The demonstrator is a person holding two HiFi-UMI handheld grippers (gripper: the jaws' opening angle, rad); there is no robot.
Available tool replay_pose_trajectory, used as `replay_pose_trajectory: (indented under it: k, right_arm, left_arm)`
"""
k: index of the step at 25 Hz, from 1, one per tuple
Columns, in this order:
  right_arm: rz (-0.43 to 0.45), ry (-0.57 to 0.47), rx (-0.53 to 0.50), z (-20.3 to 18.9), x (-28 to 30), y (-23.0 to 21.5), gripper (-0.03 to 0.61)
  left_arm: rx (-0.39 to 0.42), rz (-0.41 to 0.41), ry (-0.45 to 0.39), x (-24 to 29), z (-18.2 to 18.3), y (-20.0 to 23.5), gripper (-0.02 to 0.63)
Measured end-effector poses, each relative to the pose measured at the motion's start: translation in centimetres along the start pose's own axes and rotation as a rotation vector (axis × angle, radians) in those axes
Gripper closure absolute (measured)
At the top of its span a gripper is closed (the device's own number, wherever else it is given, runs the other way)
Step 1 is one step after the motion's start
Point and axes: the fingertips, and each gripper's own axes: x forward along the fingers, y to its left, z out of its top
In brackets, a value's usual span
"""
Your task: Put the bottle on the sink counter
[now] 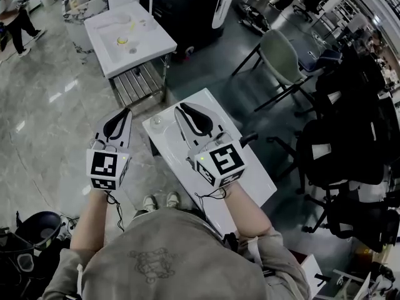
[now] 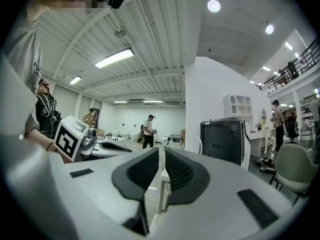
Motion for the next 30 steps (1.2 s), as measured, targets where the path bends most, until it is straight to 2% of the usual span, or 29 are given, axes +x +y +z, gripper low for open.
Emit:
replay_pose_trajectory:
  k: [3, 6, 13, 21, 30]
  right_arm:
    - [-0.01, -0.041, -0.013, 1.9, -1.8, 0.5, 0.525]
    - [-0.008, -0.078, -0.006, 3.3, -3.5, 1.5, 0.529]
    - [0.023, -0.111, 0.021, 5.0, -6.4, 3.6, 0.531]
    - [0.021, -0.087, 0.022, 2.7, -7.4, 5.1, 0.537]
    - [-0.006, -0.042, 0.023, 0.7, -7.6, 5.7, 0.537]
  left_arm:
    - [0.036, 0.035, -0.019, -1.4, 2.0, 0.5, 0.588]
    - [0.06, 0.036, -0.051, -2.7, 3.5, 0.5, 0.588]
    - [0.063, 0.027, -0.063, -4.9, 4.1, -0.2, 0.588]
    - [0.109, 0.028, -0.043, -6.6, 2.2, -0.9, 0.588]
    - [0.063, -0.008, -0.011, -7.3, 0.3, -2.0, 0.588]
